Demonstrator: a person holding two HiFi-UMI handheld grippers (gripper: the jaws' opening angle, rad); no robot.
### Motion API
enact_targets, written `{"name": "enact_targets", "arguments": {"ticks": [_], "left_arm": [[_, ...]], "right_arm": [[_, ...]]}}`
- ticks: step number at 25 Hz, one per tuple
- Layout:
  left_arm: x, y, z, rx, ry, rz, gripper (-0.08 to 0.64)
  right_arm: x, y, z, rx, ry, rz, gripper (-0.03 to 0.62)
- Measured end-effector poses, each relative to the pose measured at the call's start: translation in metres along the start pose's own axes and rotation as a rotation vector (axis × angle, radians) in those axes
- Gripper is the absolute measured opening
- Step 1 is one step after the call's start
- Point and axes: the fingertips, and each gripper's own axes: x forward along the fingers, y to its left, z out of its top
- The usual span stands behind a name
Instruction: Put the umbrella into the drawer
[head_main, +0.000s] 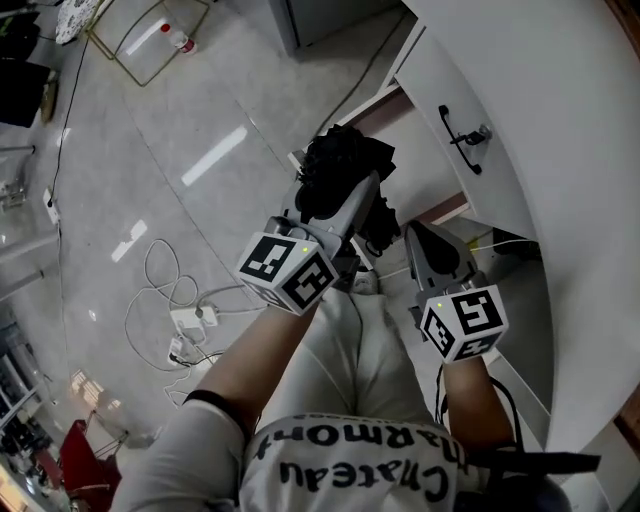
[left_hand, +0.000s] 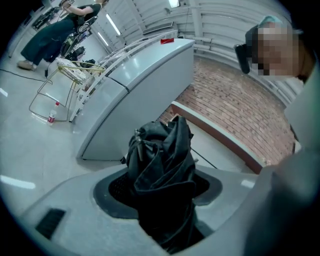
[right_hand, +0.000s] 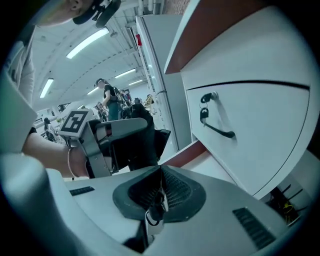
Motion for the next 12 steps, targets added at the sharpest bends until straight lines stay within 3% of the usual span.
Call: {"name": "enact_targets", "arguments": {"ticks": [5,12], "left_arm": [[0.023,0.018,-0.039,0.059,0.085,0.006,0.253],[0.065,0.033,-0.093,0.079,0.214,0.022,0.255]], "right_arm": [[0.02,-0.017,-0.024,-0.012,-0.01,-0.018,0.018],[0.043,-0.042,-0.044,-0.032,-0.009,-0.027,0.018]]}}
